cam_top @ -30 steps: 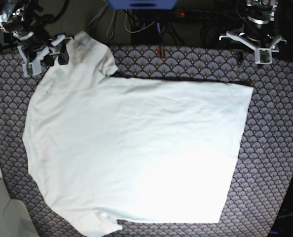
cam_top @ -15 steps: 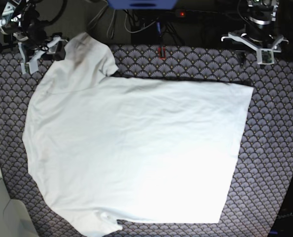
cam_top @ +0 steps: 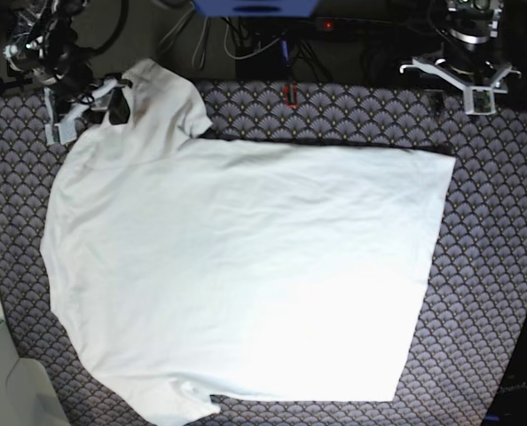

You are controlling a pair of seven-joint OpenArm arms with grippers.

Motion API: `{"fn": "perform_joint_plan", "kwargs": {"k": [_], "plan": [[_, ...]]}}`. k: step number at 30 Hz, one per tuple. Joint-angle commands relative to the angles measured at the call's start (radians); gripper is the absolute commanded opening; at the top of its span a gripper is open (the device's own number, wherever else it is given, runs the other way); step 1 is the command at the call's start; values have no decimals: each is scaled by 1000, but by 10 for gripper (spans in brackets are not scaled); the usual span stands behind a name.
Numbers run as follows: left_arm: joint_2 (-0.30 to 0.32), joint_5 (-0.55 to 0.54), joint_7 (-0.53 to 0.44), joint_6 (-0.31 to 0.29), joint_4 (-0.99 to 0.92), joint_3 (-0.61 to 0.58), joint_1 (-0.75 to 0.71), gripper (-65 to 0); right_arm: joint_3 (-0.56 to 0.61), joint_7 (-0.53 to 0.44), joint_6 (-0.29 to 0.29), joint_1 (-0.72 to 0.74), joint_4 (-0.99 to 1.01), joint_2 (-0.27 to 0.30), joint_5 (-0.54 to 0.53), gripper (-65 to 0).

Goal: Fold the T-shirt properly
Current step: 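Lower the right gripper and pinch the shirt's shoulder corner, then lower the left gripper and pinch the opposite shoulder corner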

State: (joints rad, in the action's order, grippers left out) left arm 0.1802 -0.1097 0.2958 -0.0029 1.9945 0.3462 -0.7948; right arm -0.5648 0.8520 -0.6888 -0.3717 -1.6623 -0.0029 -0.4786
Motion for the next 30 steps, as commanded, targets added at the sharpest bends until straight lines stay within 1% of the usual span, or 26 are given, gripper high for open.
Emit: {"fn": "perform_joint_plan", "kwargs": {"k": [1, 6, 8, 16, 18, 21, 23, 27, 28, 30], "plan": [[6, 3, -22, 7, 18, 11, -7, -304, 9, 43, -9, -10, 1, -4, 25, -351], [6, 3, -22, 7, 18, 24, -5, -304, 53, 43, -9, -11, 3, -4, 25, -354], [6, 2, -22, 7, 18, 26, -5, -304, 59, 43, -9, -11, 6, -4, 25, -373], [6, 3, -22, 7, 15, 29, 19, -304, 61, 43, -9, -11, 35, -1, 25, -497], [6, 3, -22, 7, 13, 29, 25, -304, 61, 40, -9, -11, 61, 1, 25, -544], [6, 2, -22, 7, 12, 29, 44, -304, 61, 37, -9, -10, 84, 11, 25, -638], [6, -2, -16, 7, 5, 29, 68, -303, 61, 37, -9, -10, 89, 14, 25, -650], [6, -6, 119, 4, -1, 29, 133, -293, 61, 36, -9, -10, 90, 17, 25, -650], [6, -6, 145, 4, -1, 30, 151, -276, 61, 36, -9, -10, 90, 17, 25, -650], [5, -17, 165, 4, -5, 30, 185, -233, 61, 36, -9, -10, 90, 19, 25, -650]]}}
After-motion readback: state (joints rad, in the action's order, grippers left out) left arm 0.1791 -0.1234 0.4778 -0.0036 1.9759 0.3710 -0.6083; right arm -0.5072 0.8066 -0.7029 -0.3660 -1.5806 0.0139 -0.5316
